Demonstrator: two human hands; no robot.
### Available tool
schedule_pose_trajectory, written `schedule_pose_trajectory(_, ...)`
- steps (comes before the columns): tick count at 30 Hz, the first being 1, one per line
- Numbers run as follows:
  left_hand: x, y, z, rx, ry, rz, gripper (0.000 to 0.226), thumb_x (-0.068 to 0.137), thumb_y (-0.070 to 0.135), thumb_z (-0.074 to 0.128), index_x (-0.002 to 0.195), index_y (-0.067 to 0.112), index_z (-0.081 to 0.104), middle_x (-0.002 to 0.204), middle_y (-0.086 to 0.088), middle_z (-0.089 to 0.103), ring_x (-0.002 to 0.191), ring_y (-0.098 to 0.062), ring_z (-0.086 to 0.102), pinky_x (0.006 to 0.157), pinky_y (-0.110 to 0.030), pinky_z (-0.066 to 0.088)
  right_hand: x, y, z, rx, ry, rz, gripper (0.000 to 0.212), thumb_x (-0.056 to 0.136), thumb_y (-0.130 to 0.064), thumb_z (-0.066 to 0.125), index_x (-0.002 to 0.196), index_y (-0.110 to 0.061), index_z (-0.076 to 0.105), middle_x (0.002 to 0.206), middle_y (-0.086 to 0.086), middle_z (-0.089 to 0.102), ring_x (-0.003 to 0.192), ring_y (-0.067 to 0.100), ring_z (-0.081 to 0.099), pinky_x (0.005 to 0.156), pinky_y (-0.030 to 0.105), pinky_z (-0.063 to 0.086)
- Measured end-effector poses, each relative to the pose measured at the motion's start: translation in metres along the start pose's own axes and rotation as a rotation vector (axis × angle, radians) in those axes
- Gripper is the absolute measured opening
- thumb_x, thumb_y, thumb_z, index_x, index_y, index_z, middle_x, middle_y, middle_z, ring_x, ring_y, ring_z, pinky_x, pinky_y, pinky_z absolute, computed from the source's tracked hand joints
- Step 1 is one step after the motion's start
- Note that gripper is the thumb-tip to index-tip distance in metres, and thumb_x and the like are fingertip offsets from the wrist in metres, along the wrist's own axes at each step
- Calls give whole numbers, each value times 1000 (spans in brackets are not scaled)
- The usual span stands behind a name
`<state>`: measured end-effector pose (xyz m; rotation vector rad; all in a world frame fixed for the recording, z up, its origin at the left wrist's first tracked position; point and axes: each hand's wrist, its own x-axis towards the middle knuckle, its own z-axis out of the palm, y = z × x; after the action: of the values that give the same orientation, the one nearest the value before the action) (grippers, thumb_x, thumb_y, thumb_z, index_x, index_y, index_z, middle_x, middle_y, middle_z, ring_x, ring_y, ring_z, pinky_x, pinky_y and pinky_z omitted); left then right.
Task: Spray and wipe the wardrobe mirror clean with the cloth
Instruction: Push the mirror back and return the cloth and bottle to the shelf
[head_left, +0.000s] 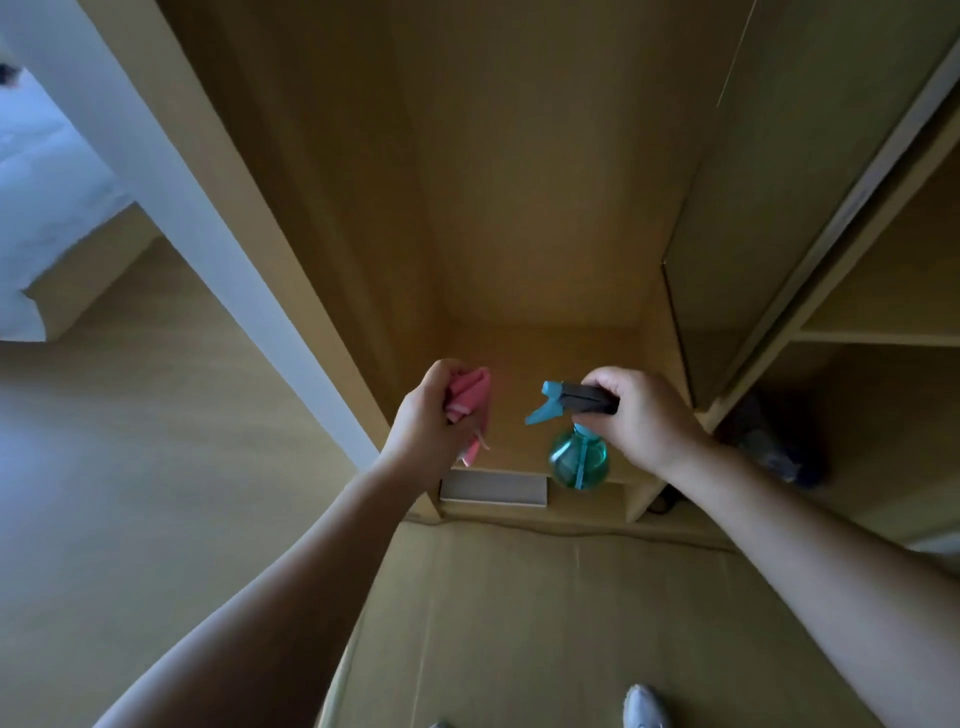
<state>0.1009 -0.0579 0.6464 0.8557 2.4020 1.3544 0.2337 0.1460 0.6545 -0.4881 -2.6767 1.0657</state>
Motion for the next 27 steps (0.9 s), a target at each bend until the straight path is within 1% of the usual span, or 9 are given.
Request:
schedule_pose_trajectory(2,1,-25,12,-2,-37,-5,40,83,9,67,111,30,49,96,14,61,83,-5,63,59,-19,54,-3,17,22,-30,12,26,12,78,-13,77,84,-16,67,74,-3,66,70,13,62,59,29,48)
schedule_pose_trajectory(3,1,-38,18,8,-48,-3,41,82,8,68,113,29,50,96,17,59,84,-2,62,60,-16,52,-4,26,32,-43,17,31,12,78,-14,77,83,-16,68,74,-4,66,70,14,62,59,31,49)
schedule_pose_trajectory(7,-5,-95,54,26,-70,-8,49,77,2,71,118,23,55,98,24,55,88,12,55,64,-4,45,-9,72,79,-53,23,45,12,76,-13,78,80,-16,67,69,-4,64,65,14,59,58,32,46)
schedule_pose_trajectory(11,-15,-161,98,47,-71,-40,49,76,1,72,119,20,58,99,18,58,86,3,57,64,-2,44,-21,126,136,-39,18,70,11,76,-11,77,77,-15,66,64,-2,61,62,19,56,58,35,43)
schedule_pose_trajectory(13,-20,-195,123,49,-79,-48,47,76,3,74,117,21,60,96,23,57,87,3,57,63,-1,43,-26,156,165,-21,7,78,12,76,-12,76,77,-16,66,63,-6,59,61,15,55,58,33,43)
schedule_pose_trajectory(16,-26,-248,161,45,-61,-41,45,75,6,75,109,31,59,90,27,58,85,19,54,61,3,38,-30,207,211,-8,-13,93,13,77,-13,76,78,-20,65,62,-12,57,58,3,52,54,19,37)
schedule_pose_trajectory(22,-25,-378,251,51,-96,-65,47,73,6,74,112,29,60,94,21,61,86,9,57,63,-8,45,-35,319,312,-48,-38,109,12,80,-14,75,83,-19,65,63,-14,55,58,7,51,52,10,33)
schedule_pose_trajectory(23,-24,-398,266,56,-99,-50,47,73,6,74,112,28,61,94,20,60,86,8,57,65,-11,47,-34,338,327,-58,-31,105,12,80,-13,75,86,-18,66,67,-13,57,61,9,53,53,11,34)
schedule_pose_trajectory(27,-13,-463,317,69,-73,1,42,74,8,72,109,29,61,93,21,59,87,5,56,67,-12,43,-25,404,382,-79,-22,127,14,85,-13,70,98,-14,65,85,0,66,80,21,62,67,33,48)
